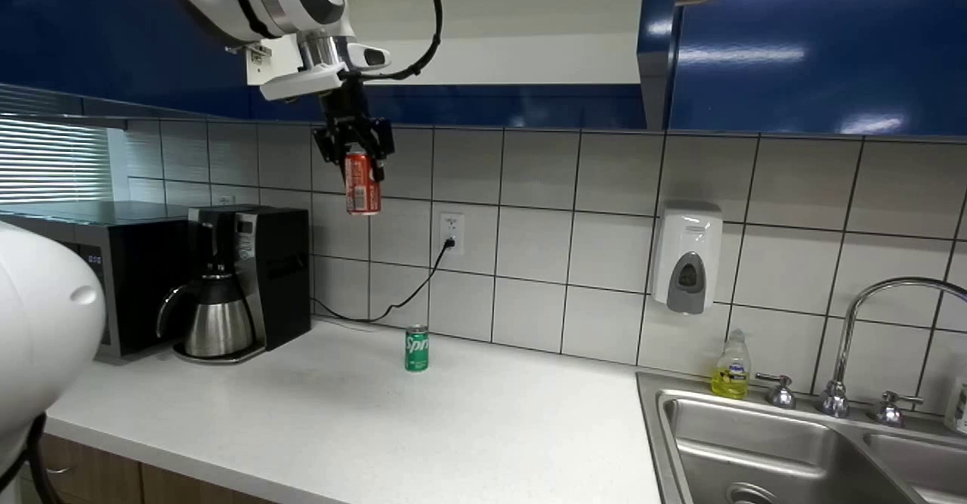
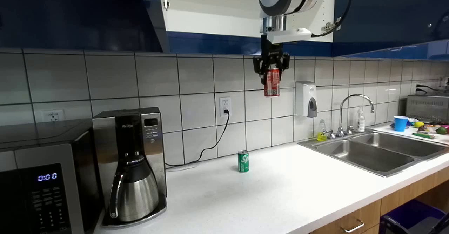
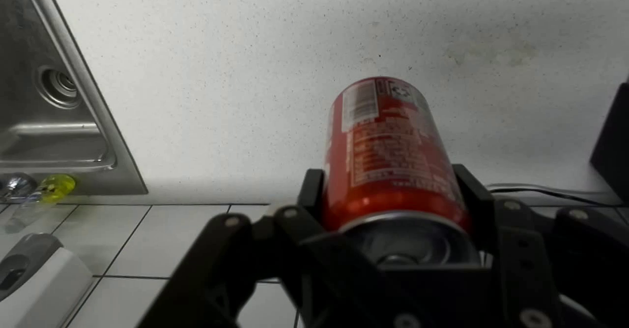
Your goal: Put the red can in the cabinet
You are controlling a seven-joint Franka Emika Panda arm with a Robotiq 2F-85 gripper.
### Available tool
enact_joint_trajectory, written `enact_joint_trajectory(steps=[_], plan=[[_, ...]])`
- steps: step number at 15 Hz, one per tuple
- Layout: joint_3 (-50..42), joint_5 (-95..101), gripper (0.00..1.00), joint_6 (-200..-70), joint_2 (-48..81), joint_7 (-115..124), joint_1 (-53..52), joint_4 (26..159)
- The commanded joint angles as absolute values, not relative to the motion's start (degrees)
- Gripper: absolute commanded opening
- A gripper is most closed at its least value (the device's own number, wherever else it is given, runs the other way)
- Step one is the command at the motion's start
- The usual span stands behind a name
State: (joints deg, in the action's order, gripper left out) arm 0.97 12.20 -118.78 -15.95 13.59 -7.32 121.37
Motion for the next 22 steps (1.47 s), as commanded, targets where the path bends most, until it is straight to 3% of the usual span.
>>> enact_joint_trajectory(steps=[1, 22], plan=[[3.55, 11.40, 0.39, -114.05, -17.74, 13.26, -5.28, 116.49], [5.66, 13.02, 0.39, -103.26, -7.58, 17.21, -3.88, 82.55]])
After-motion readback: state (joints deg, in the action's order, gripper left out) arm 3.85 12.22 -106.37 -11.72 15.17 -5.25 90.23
